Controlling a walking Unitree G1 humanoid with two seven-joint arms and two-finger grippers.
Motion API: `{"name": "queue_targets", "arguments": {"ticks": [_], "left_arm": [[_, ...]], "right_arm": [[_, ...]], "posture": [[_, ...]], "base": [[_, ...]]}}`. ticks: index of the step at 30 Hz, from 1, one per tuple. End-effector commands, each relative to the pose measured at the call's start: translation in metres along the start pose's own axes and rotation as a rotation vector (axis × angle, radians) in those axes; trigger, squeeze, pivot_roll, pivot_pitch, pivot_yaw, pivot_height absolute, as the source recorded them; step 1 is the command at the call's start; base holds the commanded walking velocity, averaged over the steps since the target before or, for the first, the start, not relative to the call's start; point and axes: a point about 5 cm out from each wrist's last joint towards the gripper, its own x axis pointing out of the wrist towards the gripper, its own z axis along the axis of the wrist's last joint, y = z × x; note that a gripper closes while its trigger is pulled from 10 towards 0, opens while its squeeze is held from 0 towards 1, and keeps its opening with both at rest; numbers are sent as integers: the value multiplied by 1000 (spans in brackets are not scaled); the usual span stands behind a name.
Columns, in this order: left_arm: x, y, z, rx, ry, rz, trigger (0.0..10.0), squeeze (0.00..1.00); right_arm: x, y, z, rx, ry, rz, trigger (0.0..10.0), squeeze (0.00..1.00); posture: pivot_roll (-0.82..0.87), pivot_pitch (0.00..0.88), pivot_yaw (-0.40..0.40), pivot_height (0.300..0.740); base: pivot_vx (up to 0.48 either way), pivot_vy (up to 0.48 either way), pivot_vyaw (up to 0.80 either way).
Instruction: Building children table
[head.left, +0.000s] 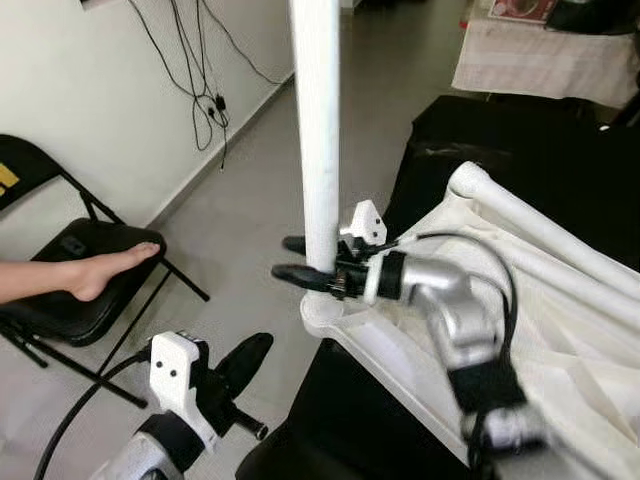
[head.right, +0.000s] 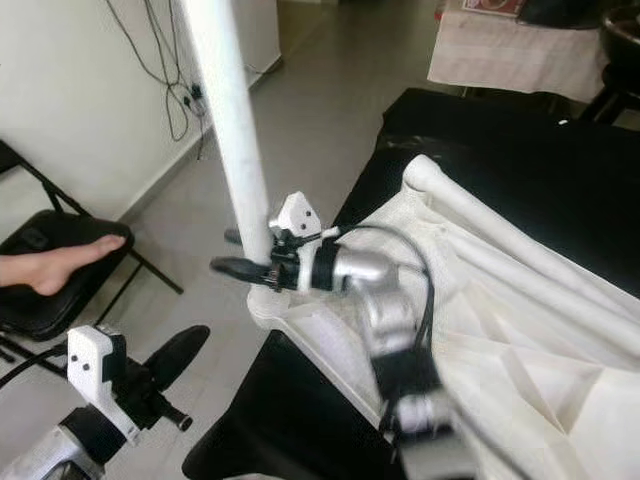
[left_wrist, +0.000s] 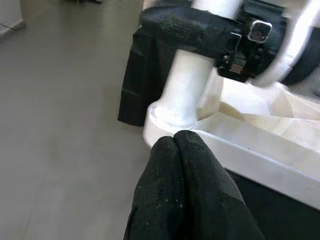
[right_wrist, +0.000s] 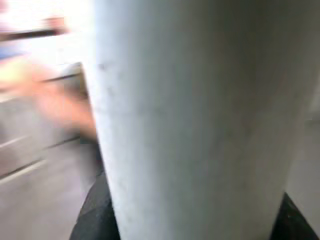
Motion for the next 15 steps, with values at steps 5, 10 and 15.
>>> {"name": "queue_targets", "arguments": {"ticks": [5,10,15], "left_arm": [[-1,6,-3,-7,38,-13,10000,0],[0,6,-3,-6,37,-9,10000,0],[0,7,-2,0,23,9,10000,0]], "right_arm": [[-9,-4,-25,-13,154,-77,0,0],[-2,-10,-23,1,143,-41,10000,0],[10,-8,-5,7,58,154,10000,1000]], "posture": [[-78,157,64,740],[-76,154,61,740],[-54,144,61,740]], "base": [[0,0,0],[0,0,0],[0,0,0]]}}
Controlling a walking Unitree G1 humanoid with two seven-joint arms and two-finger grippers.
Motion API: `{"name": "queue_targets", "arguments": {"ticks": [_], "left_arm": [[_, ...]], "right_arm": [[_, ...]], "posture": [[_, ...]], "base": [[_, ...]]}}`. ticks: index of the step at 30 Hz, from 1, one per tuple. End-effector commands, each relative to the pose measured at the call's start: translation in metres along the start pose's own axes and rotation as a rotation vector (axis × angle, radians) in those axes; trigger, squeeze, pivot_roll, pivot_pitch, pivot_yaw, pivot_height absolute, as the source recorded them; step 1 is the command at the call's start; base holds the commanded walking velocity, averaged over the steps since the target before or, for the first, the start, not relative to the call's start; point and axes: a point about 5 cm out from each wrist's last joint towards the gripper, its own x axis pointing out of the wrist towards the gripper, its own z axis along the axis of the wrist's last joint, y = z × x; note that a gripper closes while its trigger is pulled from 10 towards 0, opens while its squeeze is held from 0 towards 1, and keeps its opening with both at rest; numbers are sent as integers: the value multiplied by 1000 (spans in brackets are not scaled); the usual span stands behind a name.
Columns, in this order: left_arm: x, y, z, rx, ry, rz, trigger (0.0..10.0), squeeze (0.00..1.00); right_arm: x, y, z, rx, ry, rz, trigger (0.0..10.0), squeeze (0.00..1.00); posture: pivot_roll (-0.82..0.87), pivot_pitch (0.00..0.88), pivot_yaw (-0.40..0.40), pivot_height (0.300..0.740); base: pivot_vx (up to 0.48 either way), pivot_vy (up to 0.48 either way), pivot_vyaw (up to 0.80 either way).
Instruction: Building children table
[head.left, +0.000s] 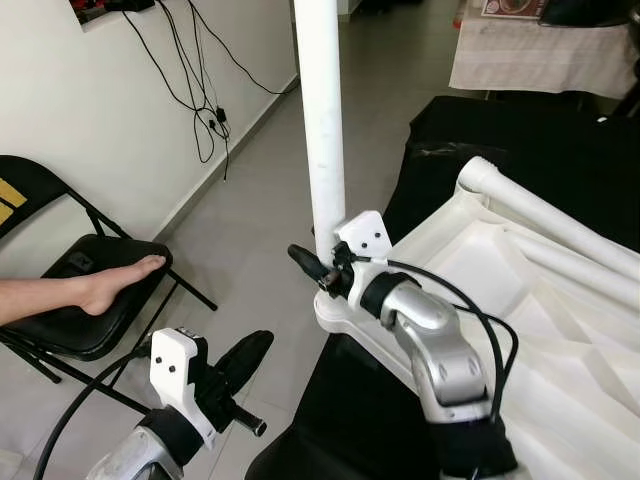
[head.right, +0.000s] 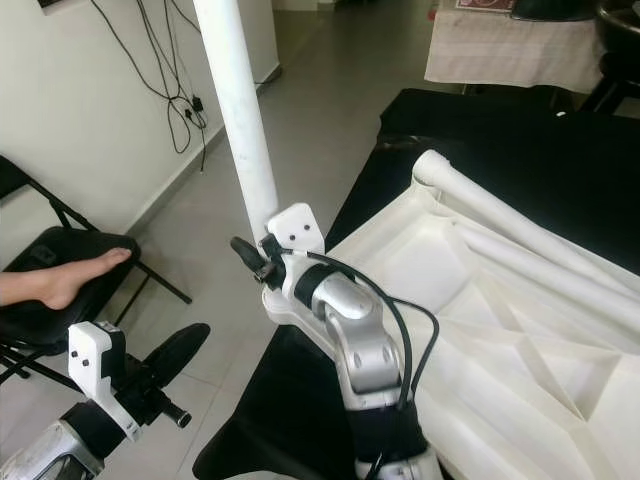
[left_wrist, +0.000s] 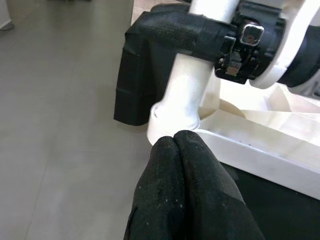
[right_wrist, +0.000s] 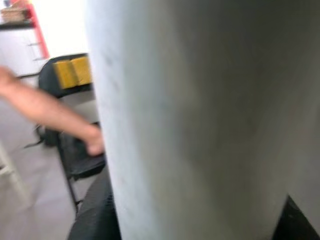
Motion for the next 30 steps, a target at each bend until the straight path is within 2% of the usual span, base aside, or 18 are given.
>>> {"name": "queue_targets", "arguments": {"ticks": [1,3,4,5,7,8,10,11,13,14,16,17,18,19,20,21,22,30], "left_arm": [[-3,4,-3,2,19,28,10000,0],[-3,4,-3,2,20,26,10000,0],[-3,4,-3,2,20,26,10000,0],[-3,3,-3,1,22,24,10000,0],[-3,2,-3,1,22,23,10000,0],[-3,2,-3,1,22,22,10000,0],[-3,1,-3,1,21,22,10000,0],[-4,0,-2,2,20,21,10000,0],[-4,0,-2,2,20,21,10000,0],[-4,-1,-2,3,19,21,10000,0],[-4,-1,-2,3,19,21,10000,0],[-5,-2,-1,3,19,21,10000,0],[-5,-4,-1,4,19,20,10000,0],[-5,-4,-1,4,19,20,10000,0],[-6,-5,-1,4,19,20,10000,0],[-6,-5,-1,4,19,20,10000,0],[-6,-6,-1,5,19,19,10000,0],[-7,-8,0,7,19,21,10000,0]], "right_arm": [[1,2,-7,40,18,66,10000,1000],[0,3,8,7,-29,233,10000,1000],[0,3,8,7,-29,233,10000,1000],[0,-3,15,-49,-34,303,10000,1000],[0,-9,18,-80,-35,325,10000,1000],[2,-15,22,-104,-34,367,10000,533],[2,-18,25,-116,-34,394,10000,533],[3,-20,27,-130,-27,435,10000,0],[3,-20,27,-130,-27,435,10000,0],[4,-22,28,-128,-16,495,10000,0],[4,-22,28,-128,-16,495,10000,0],[6,-24,28,-122,-7,547,10000,0],[9,-27,28,-102,2,593,7843,0],[9,-27,28,-102,2,593,7843,0],[11,-29,28,-78,4,622,2902,0],[11,-29,28,-78,4,622,2902,0],[12,-30,27,-59,6,641,0,0],[7,-39,19,-47,25,651,0,0]], "posture": [[-54,144,61,740],[-36,144,62,740],[-36,144,62,740],[-26,148,59,740],[-26,148,59,740],[-22,155,55,740],[-21,156,55,740],[-16,163,52,740],[-16,163,52,740],[-12,170,50,740],[-12,170,50,740],[-4,177,48,740],[4,187,45,740],[4,187,45,740],[5,189,44,740],[5,189,44,740],[8,193,43,740],[8,202,40,740]], "base": [[0,0,0],[0,0,0],[0,0,0],[0,0,0],[0,0,0],[0,0,0],[0,0,0],[0,0,0],[0,0,0],[0,0,0],[0,0,0],[0,0,0],[0,0,0],[0,0,0],[0,0,0],[0,0,0],[0,0,0],[0,0,0]]}}
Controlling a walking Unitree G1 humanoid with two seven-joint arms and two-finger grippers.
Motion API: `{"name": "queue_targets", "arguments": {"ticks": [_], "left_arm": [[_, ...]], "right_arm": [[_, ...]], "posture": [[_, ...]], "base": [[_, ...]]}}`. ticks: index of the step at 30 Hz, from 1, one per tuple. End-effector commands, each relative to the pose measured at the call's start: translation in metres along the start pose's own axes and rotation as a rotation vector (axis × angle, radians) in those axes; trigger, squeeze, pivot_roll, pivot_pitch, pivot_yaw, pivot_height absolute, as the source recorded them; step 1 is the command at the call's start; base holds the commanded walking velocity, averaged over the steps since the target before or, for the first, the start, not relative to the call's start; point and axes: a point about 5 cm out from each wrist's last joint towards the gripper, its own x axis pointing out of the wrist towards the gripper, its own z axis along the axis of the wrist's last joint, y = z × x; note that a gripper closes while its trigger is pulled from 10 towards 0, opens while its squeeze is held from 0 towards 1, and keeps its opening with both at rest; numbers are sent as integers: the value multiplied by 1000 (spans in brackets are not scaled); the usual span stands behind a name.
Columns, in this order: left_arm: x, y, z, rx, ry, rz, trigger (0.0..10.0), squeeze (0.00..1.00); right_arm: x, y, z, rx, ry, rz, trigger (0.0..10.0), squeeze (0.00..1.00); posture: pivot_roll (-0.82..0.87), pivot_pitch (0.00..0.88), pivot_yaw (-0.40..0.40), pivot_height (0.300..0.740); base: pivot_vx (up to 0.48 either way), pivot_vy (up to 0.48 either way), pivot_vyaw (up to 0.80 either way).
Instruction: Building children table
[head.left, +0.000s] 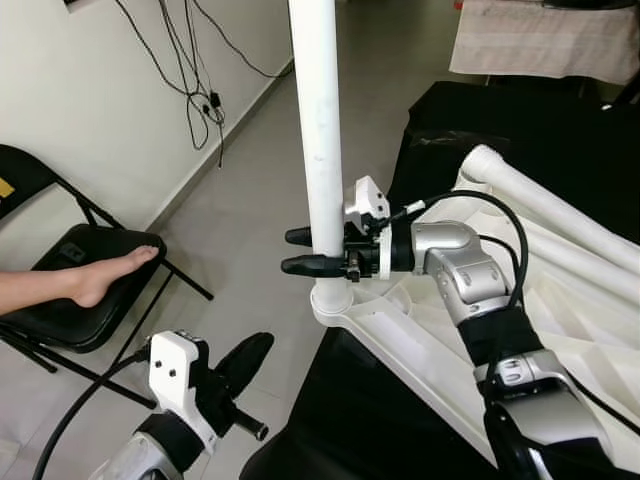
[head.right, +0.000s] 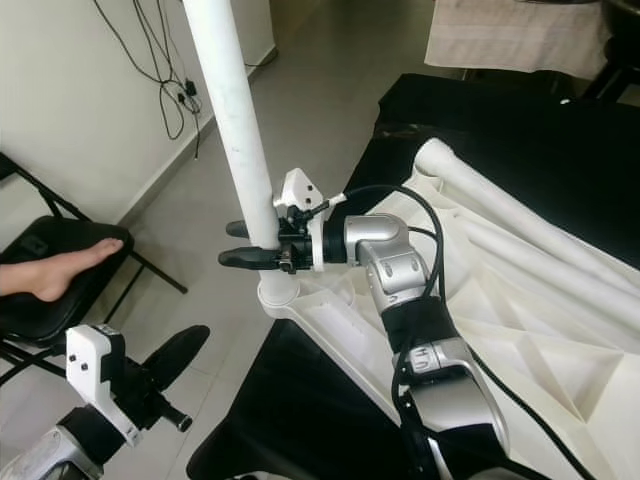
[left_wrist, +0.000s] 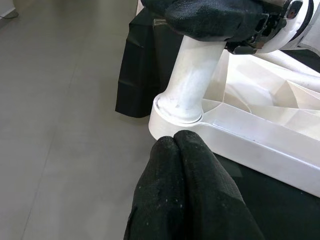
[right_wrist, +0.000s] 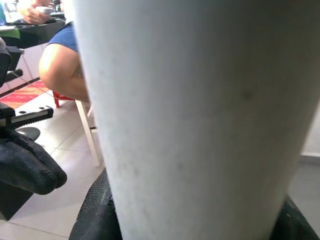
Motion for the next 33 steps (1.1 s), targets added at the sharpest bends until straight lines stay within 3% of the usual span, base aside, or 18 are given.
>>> {"name": "queue_targets", "arguments": {"ticks": [1,8,9,10,11,12,14,19,20,21,22,23,24,27,28,29,32,33], "left_arm": [[-2,-2,-1,3,14,3,10000,0],[-2,0,-1,5,14,6,10000,0],[-3,2,0,7,15,9,10000,0],[-3,2,0,7,15,9,10000,0],[-3,5,0,10,15,12,10000,0],[-3,5,0,10,15,12,10000,0],[0,9,0,12,15,16,10000,0],[5,11,-2,10,13,19,10000,0],[5,11,-2,11,9,23,10000,0],[5,11,-2,13,3,31,10000,0],[5,11,-2,13,3,31,10000,0],[5,11,-2,13,-5,41,10000,0],[6,11,-2,14,-8,44,10000,0],[6,11,-2,13,-9,42,10000,0],[6,11,-2,13,-9,42,10000,0],[7,11,-2,11,-9,39,10000,0],[7,12,-2,10,-9,37,10000,0],[8,11,-3,9,-9,34,10000,0]], "right_arm": [[0,1,-7,28,19,6,0,0],[-19,2,-25,43,85,-334,0,0],[-15,9,-30,129,62,-668,0,0],[-15,9,-30,129,62,-668,0,0],[-13,24,-34,225,58,-835,0,0],[-13,24,-34,225,58,-835,0,0],[-2,53,-38,261,90,-926,0,0],[6,41,-36,202,86,-847,0,0],[7,36,-33,196,72,-841,3255,0],[8,32,-26,186,44,-834,10000,0],[8,32,-26,186,44,-834,10000,0],[10,33,-15,170,6,-813,10000,733],[12,35,-6,148,-35,-766,10000,1000],[8,40,16,91,-141,-545,10000,1000],[8,40,16,91,-141,-545,10000,1000],[-3,43,25,10,-130,-411,10000,1000],[-12,45,28,-57,-92,-342,10000,1000],[-26,48,24,-93,-19,-264,10000,1000]], "posture": [[8,202,40,740],[-6,200,28,740],[-14,199,26,740],[-14,199,26,740],[-24,201,36,740],[-24,201,36,740],[-39,168,39,740],[-33,149,20,740],[-32,145,17,740],[-31,143,17,740],[-31,143,17,740],[-34,139,14,740],[-34,138,14,740],[-33,135,12,740],[-33,135,12,740],[-39,132,12,740],[-39,132,12,740],[-44,130,7,740]], "base": [[0,0,0],[0,0,0],[0,0,0],[0,0,0],[0,0,0],[0,0,0],[0,0,0],[0,0,0],[0,0,0],[0,0,0],[0,0,0],[0,0,0],[0,0,0],[0,0,0],[0,0,0],[0,0,0],[0,0,0],[0,0,0]]}}
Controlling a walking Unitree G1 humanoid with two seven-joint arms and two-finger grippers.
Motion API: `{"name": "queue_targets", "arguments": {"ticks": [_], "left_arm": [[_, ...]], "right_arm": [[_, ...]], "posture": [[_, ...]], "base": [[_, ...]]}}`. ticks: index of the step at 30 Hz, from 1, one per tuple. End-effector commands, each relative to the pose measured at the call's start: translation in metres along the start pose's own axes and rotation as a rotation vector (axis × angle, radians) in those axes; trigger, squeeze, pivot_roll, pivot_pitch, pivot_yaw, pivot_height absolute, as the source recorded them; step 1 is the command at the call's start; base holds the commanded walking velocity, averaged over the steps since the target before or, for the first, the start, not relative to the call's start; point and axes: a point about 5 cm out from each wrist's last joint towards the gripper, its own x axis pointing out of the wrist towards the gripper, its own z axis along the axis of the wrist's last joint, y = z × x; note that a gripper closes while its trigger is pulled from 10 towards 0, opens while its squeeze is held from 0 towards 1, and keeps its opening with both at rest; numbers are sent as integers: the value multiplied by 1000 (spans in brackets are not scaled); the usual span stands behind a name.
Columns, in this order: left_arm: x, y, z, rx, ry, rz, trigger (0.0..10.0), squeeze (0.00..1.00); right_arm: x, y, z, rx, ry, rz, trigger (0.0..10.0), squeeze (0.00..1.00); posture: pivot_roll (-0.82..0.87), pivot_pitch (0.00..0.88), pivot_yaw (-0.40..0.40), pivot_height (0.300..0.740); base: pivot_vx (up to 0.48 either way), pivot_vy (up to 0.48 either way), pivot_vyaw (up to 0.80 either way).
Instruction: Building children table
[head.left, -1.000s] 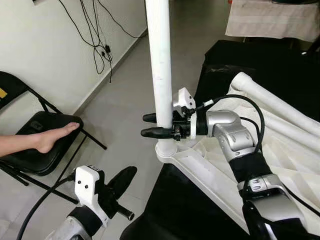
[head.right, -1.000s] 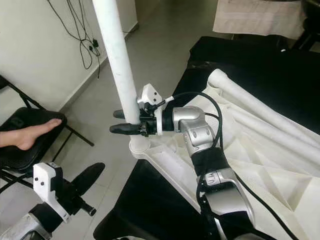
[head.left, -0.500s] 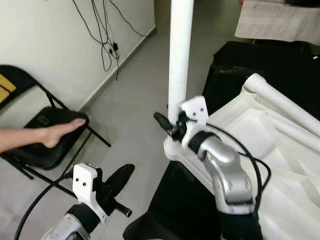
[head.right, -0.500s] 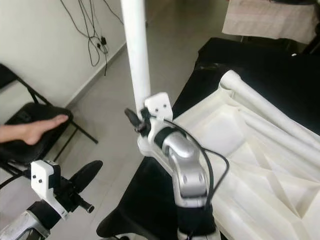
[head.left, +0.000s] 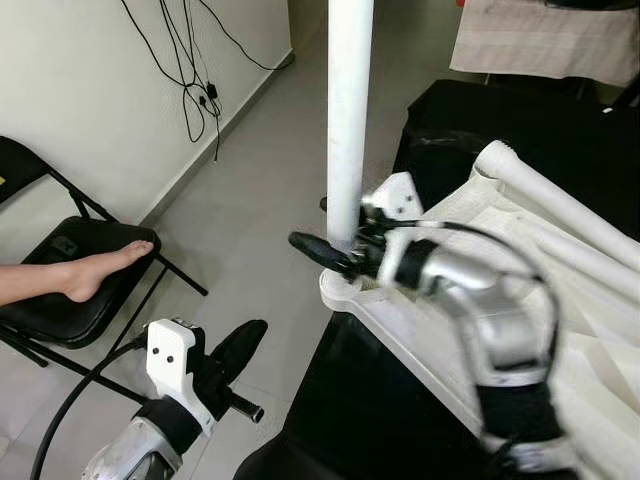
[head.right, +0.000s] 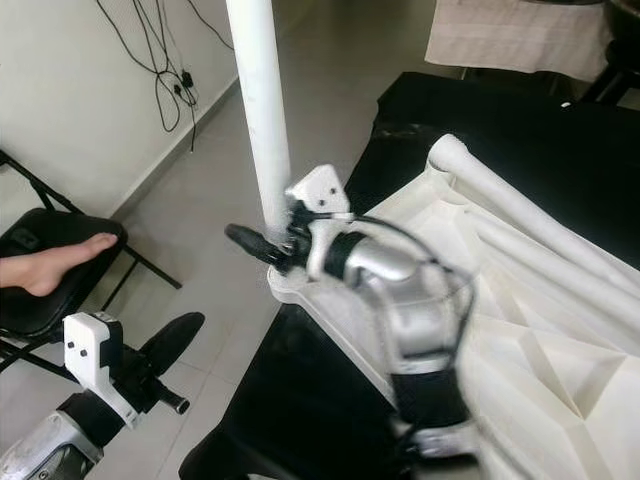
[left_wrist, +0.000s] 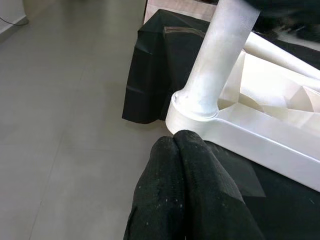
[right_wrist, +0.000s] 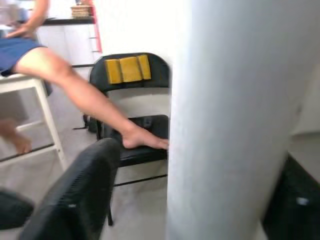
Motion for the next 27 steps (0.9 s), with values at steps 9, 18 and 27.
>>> {"name": "queue_targets", "arguments": {"ticks": [9,18,27], "left_arm": [[-2,3,-6,-5,14,17,10000,0],[-4,5,-7,12,35,-5,10000,0],[-1,-6,-8,177,98,-191,10000,0]], "right_arm": [[-62,12,-32,-84,371,314,10000,0],[-85,18,-38,-45,444,249,10000,0],[-125,28,-61,32,755,138,10000,0]], "posture": [[-56,129,9,740],[-73,123,28,740],[-98,117,30,740]], "base": [[0,0,0],[0,0,0],[0,0,0]]}}
